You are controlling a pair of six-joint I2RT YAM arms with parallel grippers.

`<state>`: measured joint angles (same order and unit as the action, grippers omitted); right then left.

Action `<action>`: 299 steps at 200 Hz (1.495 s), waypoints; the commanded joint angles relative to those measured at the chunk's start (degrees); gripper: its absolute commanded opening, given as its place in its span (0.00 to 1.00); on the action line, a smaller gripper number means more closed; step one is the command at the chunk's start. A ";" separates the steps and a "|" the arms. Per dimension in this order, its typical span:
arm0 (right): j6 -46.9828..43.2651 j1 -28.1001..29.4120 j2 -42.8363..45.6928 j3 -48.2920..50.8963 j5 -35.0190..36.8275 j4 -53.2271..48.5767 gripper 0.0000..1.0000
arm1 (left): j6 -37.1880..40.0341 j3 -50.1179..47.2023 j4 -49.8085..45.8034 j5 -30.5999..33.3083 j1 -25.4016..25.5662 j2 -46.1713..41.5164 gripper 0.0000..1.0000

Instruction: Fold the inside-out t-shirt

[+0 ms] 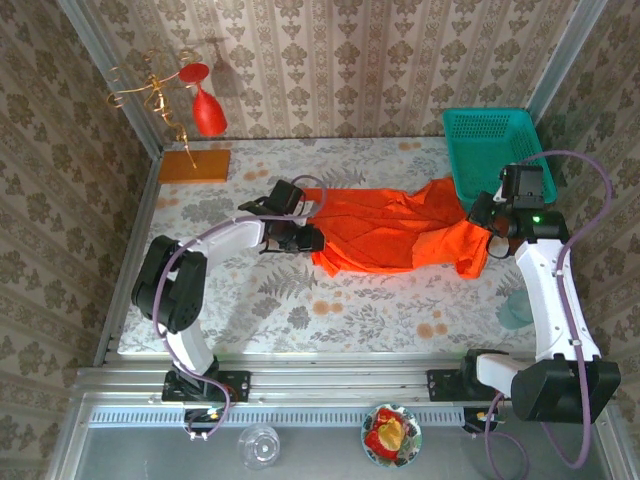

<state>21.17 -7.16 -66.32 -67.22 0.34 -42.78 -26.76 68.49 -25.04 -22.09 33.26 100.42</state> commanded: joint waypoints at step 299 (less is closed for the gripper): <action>3.29 -0.46 5.99 -30.98 -1.75 0.65 0.00 | -4.25 -5.45 14.78 -12.13 -13.24 -27.10 0.00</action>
<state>25.26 -7.27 -61.12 -86.26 -5.65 -42.37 -31.73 65.69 -13.32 -26.94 20.38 70.76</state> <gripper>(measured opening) 0.065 0.062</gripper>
